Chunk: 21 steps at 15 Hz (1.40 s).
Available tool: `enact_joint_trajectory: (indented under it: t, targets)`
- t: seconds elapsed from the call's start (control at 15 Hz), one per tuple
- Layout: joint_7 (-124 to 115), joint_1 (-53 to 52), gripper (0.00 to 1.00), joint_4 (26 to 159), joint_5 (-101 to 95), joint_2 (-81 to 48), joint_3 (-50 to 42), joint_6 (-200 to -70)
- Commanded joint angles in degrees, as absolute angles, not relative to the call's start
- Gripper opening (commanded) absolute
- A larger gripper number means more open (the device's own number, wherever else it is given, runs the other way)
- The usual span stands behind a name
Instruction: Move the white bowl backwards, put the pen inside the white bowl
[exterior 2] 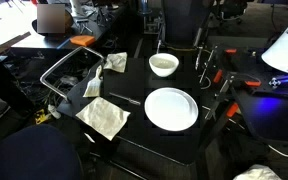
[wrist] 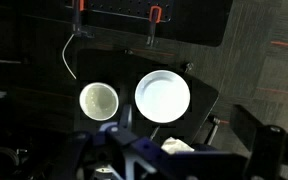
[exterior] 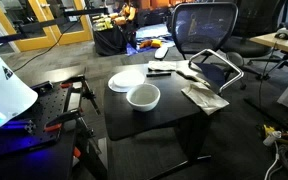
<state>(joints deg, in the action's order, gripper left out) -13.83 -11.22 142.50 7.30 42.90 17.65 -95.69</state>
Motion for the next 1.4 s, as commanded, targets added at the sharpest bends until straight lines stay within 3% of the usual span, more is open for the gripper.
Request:
enact_joint_trajectory:
  t: [0.0, 0.8, 1.33]
  targets:
    - [-14.0, -11.4, 1.00, 142.4, 7.2, 42.8, 17.5, -95.6]
    - [-21.0, -6.5, 1.00, 143.1, 7.1, 36.5, 17.4, -97.9]
    - [-36.8, -1.6, 1.00, 145.9, 7.0, 25.2, 17.5, -113.2]
